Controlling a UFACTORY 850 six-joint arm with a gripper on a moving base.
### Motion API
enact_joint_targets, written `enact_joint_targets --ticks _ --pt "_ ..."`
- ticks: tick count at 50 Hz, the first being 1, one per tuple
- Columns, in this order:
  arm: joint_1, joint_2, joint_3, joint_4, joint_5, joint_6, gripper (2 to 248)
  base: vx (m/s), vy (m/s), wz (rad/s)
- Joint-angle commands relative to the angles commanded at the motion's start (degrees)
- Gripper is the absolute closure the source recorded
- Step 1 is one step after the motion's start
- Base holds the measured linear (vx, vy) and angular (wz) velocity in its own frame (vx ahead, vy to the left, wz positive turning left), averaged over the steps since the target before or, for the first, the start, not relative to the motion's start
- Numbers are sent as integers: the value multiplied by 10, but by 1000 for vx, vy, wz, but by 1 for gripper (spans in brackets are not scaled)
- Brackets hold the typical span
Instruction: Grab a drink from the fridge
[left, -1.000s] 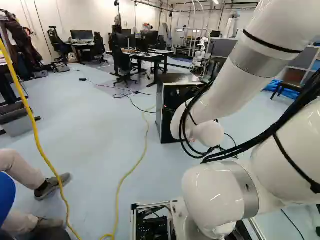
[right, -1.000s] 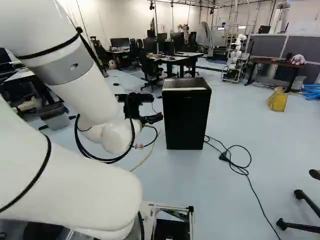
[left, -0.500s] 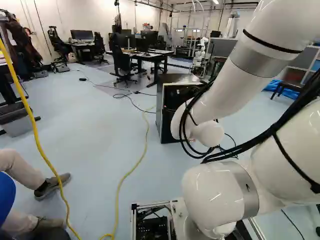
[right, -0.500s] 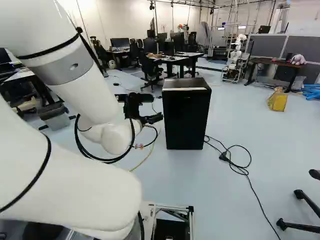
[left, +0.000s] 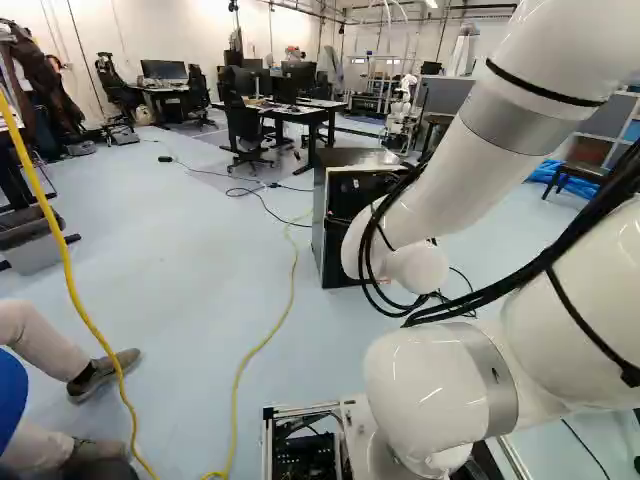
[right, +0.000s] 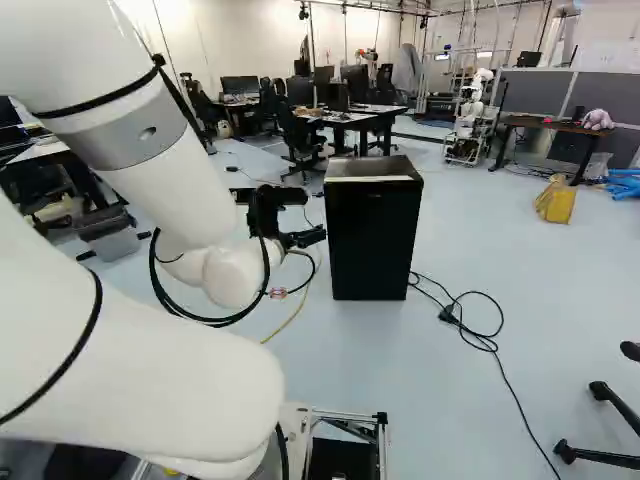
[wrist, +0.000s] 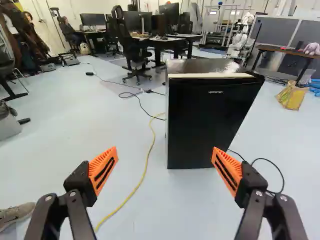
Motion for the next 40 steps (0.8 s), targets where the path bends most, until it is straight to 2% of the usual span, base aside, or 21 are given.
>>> enact_joint_targets --ticks 40 --pt "0 0 0 0 0 0 3 97 3 -4"
